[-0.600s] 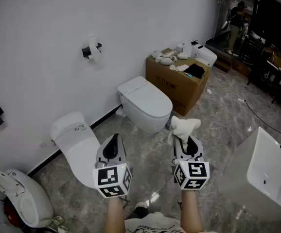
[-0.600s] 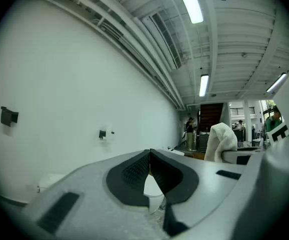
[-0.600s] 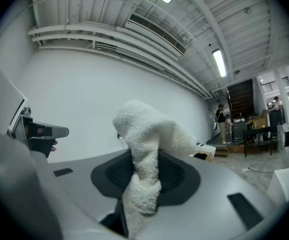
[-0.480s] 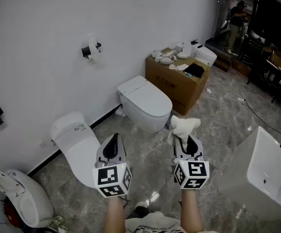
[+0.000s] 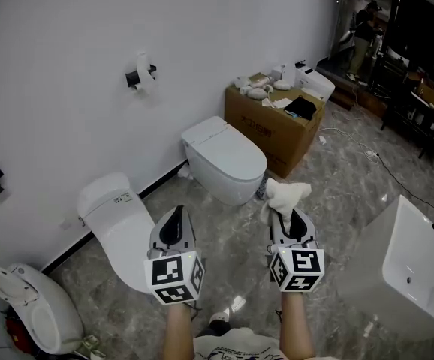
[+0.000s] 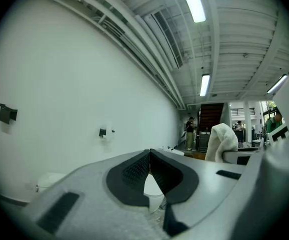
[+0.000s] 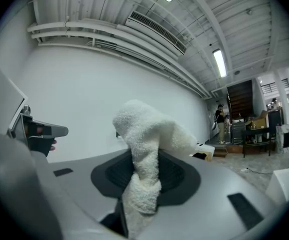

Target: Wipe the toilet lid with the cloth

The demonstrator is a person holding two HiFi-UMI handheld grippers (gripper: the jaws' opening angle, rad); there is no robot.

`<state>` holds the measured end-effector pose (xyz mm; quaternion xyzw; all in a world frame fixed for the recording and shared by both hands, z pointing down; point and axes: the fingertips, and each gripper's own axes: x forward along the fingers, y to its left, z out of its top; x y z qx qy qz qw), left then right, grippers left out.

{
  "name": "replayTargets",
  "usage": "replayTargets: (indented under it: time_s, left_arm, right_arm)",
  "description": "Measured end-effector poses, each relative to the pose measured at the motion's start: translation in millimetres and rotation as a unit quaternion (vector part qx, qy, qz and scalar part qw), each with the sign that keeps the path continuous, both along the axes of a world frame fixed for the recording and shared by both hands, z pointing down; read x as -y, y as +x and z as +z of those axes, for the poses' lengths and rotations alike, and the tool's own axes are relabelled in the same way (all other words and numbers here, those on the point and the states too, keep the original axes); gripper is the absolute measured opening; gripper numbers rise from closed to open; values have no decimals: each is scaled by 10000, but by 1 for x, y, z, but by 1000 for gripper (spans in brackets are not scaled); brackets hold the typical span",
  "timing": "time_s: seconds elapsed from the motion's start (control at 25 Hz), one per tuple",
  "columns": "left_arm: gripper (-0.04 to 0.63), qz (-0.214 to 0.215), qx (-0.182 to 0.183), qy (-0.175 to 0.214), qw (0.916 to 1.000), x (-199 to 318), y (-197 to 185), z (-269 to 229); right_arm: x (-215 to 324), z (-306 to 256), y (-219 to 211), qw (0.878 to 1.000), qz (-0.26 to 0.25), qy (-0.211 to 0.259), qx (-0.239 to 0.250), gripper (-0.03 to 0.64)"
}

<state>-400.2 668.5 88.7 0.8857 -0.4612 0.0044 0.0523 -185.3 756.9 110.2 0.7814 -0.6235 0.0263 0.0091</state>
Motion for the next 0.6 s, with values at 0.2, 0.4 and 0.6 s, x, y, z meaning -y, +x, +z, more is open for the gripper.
replayTargets:
  time_s: [0.2, 0.4, 0.6]
  left_arm:
    - [9, 23, 22, -8, 10000, 21, -4, 5]
    - [9, 33, 84, -34, 10000, 44, -11, 12]
    - [9, 43, 123, -116, 9998, 60, -12, 20]
  right_arm:
    - [17, 4, -2, 10000, 50, 33, 53, 117]
    - [35, 10, -6, 9999, 107, -25, 70, 117]
    - [48, 15, -4, 9998, 153, -79, 129, 117]
